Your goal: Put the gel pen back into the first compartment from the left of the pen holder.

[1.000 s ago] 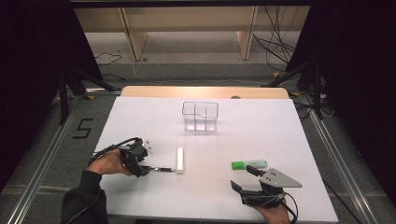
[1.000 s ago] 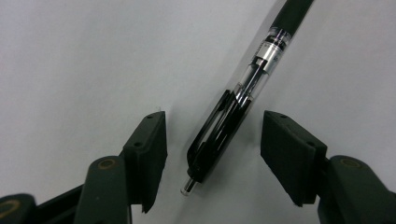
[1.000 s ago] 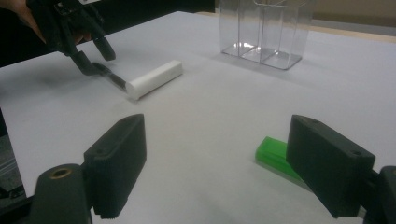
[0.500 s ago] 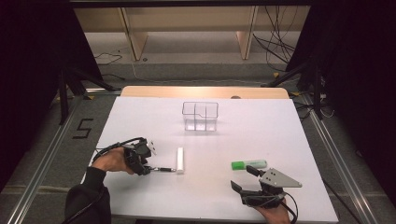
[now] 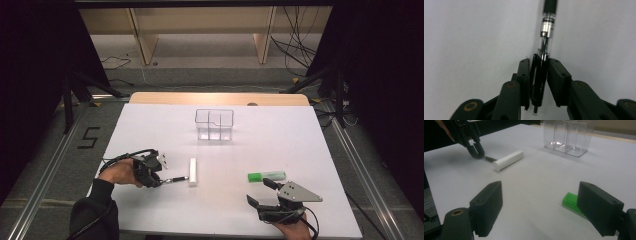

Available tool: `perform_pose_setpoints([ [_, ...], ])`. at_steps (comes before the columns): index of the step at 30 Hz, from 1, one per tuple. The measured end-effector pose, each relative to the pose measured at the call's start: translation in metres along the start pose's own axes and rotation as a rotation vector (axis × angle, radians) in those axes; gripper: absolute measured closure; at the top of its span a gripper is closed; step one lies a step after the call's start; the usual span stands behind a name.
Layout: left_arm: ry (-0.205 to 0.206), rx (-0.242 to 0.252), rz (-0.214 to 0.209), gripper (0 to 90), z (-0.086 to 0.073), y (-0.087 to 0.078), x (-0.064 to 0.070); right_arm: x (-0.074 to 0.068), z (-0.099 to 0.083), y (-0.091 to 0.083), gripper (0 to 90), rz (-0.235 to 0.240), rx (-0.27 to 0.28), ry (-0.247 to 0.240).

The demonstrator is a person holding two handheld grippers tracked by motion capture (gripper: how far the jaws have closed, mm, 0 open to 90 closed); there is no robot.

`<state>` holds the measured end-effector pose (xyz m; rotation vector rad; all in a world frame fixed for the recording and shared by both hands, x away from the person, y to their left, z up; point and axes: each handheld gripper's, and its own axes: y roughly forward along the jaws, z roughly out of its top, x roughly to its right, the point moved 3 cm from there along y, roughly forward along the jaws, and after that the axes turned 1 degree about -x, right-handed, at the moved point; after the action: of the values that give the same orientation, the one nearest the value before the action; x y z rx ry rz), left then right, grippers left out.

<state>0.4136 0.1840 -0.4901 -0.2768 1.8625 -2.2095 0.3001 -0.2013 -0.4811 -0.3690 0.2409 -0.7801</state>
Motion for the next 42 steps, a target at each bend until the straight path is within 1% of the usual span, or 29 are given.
perform_pose_setpoints([
  [2,0.004,0.007,-0.003,74.4,0.000,0.000,0.000,-0.001,0.000,0.001,21.8,0.002,-0.001,-0.005],
  [6,-0.015,0.012,-0.015,75.2,-0.001,0.000,-0.001,-0.001,-0.001,0.001,21.8,0.003,-0.008,-0.009],
  [8,-0.069,0.013,-0.030,75.8,-0.001,0.000,-0.003,-0.001,-0.001,0.001,21.8,0.002,-0.011,-0.012],
  [9,-0.081,0.016,-0.036,76.0,-0.001,0.000,-0.004,-0.002,0.000,0.001,21.8,0.002,-0.009,-0.011],
  [10,-0.091,0.021,-0.037,76.0,-0.002,-0.001,-0.005,-0.002,0.000,0.001,21.8,0.002,-0.009,-0.011],
  [11,-0.091,0.021,-0.037,76.1,-0.002,-0.001,-0.005,-0.002,0.000,0.001,21.9,0.002,-0.009,-0.012],
  [14,-0.129,0.042,-0.052,76.2,-0.003,-0.001,-0.005,-0.002,0.000,0.001,21.9,0.002,-0.011,-0.017],
  [15,-0.129,0.042,-0.052,76.2,-0.003,-0.001,-0.005,-0.002,0.000,0.001,22.0,0.002,-0.011,-0.018],
  [17,-0.153,0.072,-0.062,76.3,-0.004,-0.002,-0.007,-0.002,0.000,0.001,22.0,0.002,-0.012,-0.018],
  [18,-0.153,0.072,-0.062,76.3,-0.004,-0.002,-0.007,-0.002,0.000,0.001,22.0,0.002,-0.012,-0.018],
  [20,-0.167,0.106,-0.060,76.3,-0.005,-0.007,-0.009,-0.002,0.000,0.001,21.9,0.001,-0.013,-0.017],
  [21,-0.177,0.135,-0.058,76.3,-0.006,-0.010,-0.010,-0.002,0.000,0.001,22.0,0.001,-0.014,-0.017],
  [22,-0.177,0.135,-0.058,76.3,-0.006,-0.010,-0.010,-0.002,0.000,0.001,22.0,0.001,-0.014,-0.017],
  [23,-0.185,0.156,-0.056,76.3,-0.006,-0.013,-0.011,-0.002,0.000,0.001,21.9,0.001,-0.012,-0.014],
  [25,-0.208,0.215,-0.037,76.3,-0.006,-0.019,-0.014,-0.002,0.000,0.001,22.0,0.001,-0.013,-0.015],
  [26,-0.208,0.215,-0.037,76.3,-0.006,-0.019,-0.014,-0.002,0.000,0.001,22.0,0.001,-0.013,-0.018],
  [27,-0.215,0.244,-0.036,76.3,-0.005,-0.022,-0.014,-0.002,0.000,0.001,22.0,0.001,-0.013,-0.018],
  [28,-0.220,0.291,-0.032,76.2,-0.003,-0.026,-0.015,-0.002,0.000,0.001,21.9,0.003,-0.012,-0.017],
  [29,-0.220,0.318,-0.024,76.3,-0.002,-0.028,-0.014,-0.002,0.000,0.001,22.0,0.003,-0.012,-0.017],
  [32,-0.222,0.401,-0.019,76.3,0.004,-0.034,-0.014,-0.002,0.000,0.001,21.9,0.004,-0.011,-0.016],
  [33,-0.236,0.433,-0.016,76.2,0.007,-0.035,-0.013,-0.002,0.000,0.001,21.9,0.004,-0.011,-0.011],
  [34,-0.236,0.433,-0.016,76.3,0.007,-0.035,-0.013,-0.002,0.000,0.001,21.9,0.004,-0.011,-0.011],
  [35,-0.232,0.472,-0.019,76.3,0.010,-0.037,-0.012,-0.002,0.000,0.001,22.4,0.006,-0.007,-0.008],
  [36,-0.228,0.492,-0.021,76.2,0.012,-0.038,-0.012,-0.002,0.000,0.001,22.5,0.008,-0.006,-0.006],
  [37,-0.228,0.492,-0.021,76.2,0.012,-0.038,-0.012,-0.002,0.000,0.001,22.6,0.010,-0.008,-0.003],
  [38,-0.241,0.535,-0.019,76.2,0.017,-0.039,-0.011,-0.002,0.000,0.001,22.6,0.013,-0.008,0.002],
  [39,-0.241,0.535,-0.019,76.2,0.017,-0.039,-0.011,-0.001,0.000,0.001,22.6,0.015,-0.006,0.005],
  [40,-0.250,0.558,-0.024,76.2,0.021,-0.038,-0.010,-0.001,0.000,0.001,22.7,0.021,0.000,0.018],
  [42,-0.274,0.590,-0.014,76.2,0.027,-0.036,-0.009,0.000,0.001,0.001,22.8,0.025,0.007,0.031],
])
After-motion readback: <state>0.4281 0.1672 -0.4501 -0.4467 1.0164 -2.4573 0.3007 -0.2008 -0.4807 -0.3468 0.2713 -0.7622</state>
